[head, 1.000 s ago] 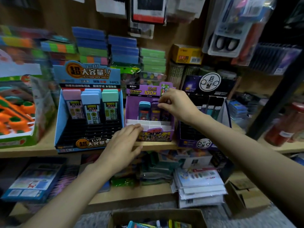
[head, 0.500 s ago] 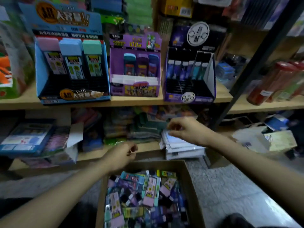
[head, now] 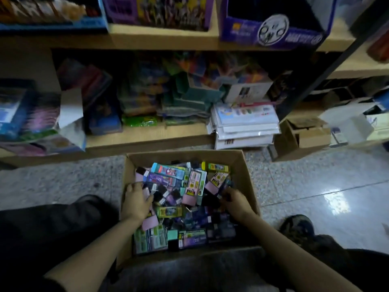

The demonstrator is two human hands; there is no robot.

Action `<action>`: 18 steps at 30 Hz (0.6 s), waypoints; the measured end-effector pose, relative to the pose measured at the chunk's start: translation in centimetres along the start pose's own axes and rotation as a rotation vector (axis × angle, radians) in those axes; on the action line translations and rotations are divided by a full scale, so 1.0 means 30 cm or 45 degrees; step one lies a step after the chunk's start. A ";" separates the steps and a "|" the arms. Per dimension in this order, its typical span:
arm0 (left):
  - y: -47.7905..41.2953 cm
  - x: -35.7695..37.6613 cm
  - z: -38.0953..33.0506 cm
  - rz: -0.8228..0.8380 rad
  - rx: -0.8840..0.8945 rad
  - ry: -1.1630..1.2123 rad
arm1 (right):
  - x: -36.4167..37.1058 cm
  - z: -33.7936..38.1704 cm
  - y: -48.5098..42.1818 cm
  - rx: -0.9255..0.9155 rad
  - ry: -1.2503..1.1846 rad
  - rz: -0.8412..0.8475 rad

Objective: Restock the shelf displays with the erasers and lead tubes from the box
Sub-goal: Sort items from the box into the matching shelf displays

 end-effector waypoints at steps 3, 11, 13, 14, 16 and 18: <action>0.062 0.075 0.034 0.044 -0.039 0.004 | 0.071 -0.039 -0.023 0.096 0.039 -0.049; 0.133 0.150 0.060 0.090 0.224 -0.087 | 0.249 -0.078 0.027 -0.014 0.282 0.022; 0.134 0.151 0.054 0.077 0.191 -0.018 | 0.232 -0.066 0.031 -0.106 0.352 -0.020; 0.132 0.150 0.053 0.063 0.135 0.033 | 0.223 -0.058 0.029 -0.186 0.402 0.000; 0.119 0.153 0.057 0.064 0.044 0.120 | 0.225 -0.039 0.026 -0.406 0.526 0.150; 0.100 0.161 0.061 0.102 0.050 0.092 | 0.240 -0.034 0.022 -0.519 0.625 0.304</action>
Point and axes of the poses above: each hand's wrist, its own y-axis away from the middle knuckle, its own x-axis out of the palm, z = x × y, the point moved 4 cm from there along -y, towards the middle knuckle, and after that the axes turned 2 degrees about y, right-handed, at the moved point
